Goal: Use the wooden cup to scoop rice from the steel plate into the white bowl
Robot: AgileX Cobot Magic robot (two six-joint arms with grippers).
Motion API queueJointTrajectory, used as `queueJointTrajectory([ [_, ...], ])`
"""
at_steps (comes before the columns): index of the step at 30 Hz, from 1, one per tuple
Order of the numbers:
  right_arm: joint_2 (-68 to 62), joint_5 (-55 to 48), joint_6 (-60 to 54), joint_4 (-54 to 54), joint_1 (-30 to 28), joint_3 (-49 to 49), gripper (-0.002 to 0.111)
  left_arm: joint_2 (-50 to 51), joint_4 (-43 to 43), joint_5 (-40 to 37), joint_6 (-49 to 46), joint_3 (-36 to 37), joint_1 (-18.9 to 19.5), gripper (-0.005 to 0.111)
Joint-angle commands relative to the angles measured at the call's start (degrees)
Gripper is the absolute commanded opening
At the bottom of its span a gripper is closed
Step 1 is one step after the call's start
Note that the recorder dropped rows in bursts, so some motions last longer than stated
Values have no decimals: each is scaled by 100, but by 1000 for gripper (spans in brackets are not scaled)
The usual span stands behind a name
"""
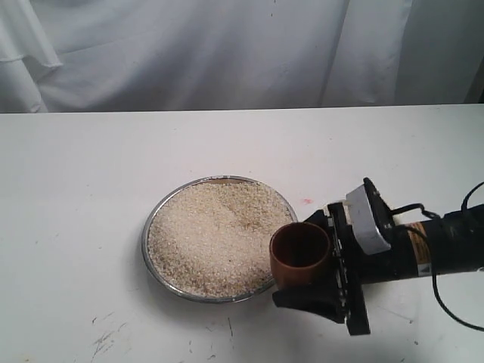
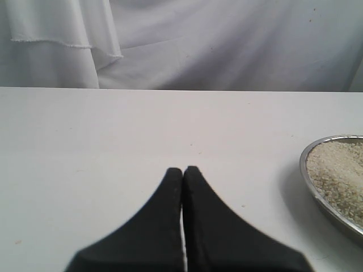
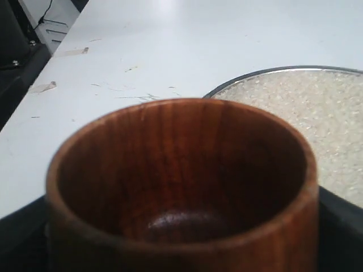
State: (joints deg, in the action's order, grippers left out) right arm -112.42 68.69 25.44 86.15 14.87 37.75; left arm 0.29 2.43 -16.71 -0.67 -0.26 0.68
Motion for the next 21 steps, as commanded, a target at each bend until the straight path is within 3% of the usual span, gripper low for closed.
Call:
queueJointTrajectory([
  [1,352,127,49,-156,-342,363,24,-29,4,36,18,26,-9,0],
  [7,448,127,49,-352,-886,880,24,-29,4,36,18,26,-9,0],
  [14,401,-523,-150,-1460,-1439,1349,24,-29,4,36,18,26,-9,0],
  [21,-336,-462,-475,-2230,-1737,1940,19,-29,4,36,18,26,-9,0],
])
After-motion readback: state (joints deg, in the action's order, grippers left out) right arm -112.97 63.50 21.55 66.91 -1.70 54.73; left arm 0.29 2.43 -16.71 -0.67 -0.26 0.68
